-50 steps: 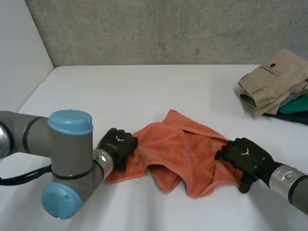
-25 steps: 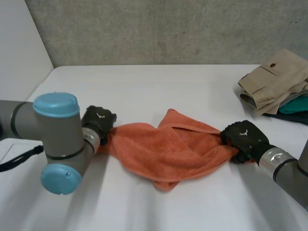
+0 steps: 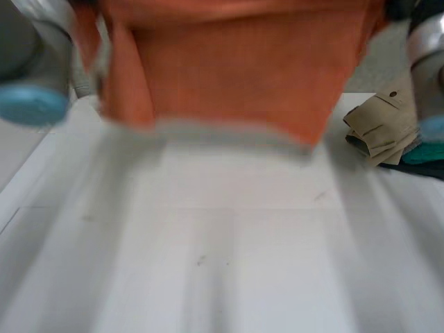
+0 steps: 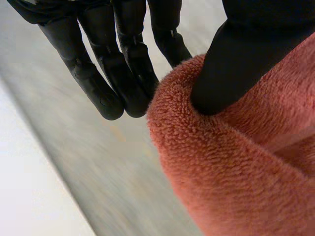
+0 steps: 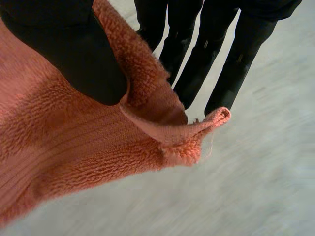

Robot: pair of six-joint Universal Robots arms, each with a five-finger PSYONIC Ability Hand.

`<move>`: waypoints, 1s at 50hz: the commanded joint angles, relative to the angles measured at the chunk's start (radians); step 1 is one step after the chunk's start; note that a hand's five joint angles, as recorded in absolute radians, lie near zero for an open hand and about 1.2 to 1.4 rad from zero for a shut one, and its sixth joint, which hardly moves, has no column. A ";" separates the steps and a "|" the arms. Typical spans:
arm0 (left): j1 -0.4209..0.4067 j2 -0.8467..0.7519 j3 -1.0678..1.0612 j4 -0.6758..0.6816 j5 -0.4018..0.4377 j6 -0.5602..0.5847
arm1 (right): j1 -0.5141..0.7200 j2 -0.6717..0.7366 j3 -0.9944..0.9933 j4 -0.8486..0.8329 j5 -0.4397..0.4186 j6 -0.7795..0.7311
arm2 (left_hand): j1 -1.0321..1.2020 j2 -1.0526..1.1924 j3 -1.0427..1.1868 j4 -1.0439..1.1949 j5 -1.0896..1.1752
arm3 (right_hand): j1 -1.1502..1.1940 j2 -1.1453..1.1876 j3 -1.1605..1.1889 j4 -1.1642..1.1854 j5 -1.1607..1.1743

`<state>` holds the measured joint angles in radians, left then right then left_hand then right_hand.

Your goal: Fold the laundry.

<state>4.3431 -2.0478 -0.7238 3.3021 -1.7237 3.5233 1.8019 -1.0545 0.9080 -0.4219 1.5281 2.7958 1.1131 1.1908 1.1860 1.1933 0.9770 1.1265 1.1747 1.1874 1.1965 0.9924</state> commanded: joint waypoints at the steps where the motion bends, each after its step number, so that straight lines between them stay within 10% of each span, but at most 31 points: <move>1: 0.023 0.049 0.090 -0.088 0.004 -0.096 | 0.000 -0.002 -0.107 0.005 -0.009 0.064 | 0.283 0.205 0.210 0.203 0.245 | 0.270 0.222 0.209 0.200 0.229; 25: 0.084 -0.178 -0.529 -0.177 0.087 -0.029 | -0.026 0.108 0.526 0.275 -0.276 -0.217 | 0.283 0.205 0.210 0.203 0.245 | 0.270 0.222 0.209 0.200 0.229; 29: 0.095 -0.206 -0.563 -0.202 0.131 0.025 | -0.041 0.128 0.562 0.334 -0.263 -0.312 | -0.250 -0.327 -0.322 -0.330 -0.288 | 0.270 0.222 0.209 0.200 0.229; 37: 0.134 -0.137 -0.607 -0.213 0.174 0.080 | -0.058 0.065 0.620 0.357 -0.195 -0.256 | -0.609 -0.686 -0.681 -0.689 -0.647 | -0.558 -0.606 -0.619 -0.628 -0.598; 50: 0.268 0.090 -0.881 -0.130 0.268 0.172 | -0.138 -0.125 0.755 0.357 -0.227 -0.157 | -0.633 -0.711 -0.706 -0.713 -0.671 | -0.644 -0.692 -0.705 -0.714 -0.684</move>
<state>4.5428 -2.0434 -1.4696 3.1384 -1.5104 3.6201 1.7056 -1.1247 1.6091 -0.0754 1.3400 2.6249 0.4032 0.3953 0.3947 0.3824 0.2015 0.4653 0.4598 0.4708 0.4577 0.2538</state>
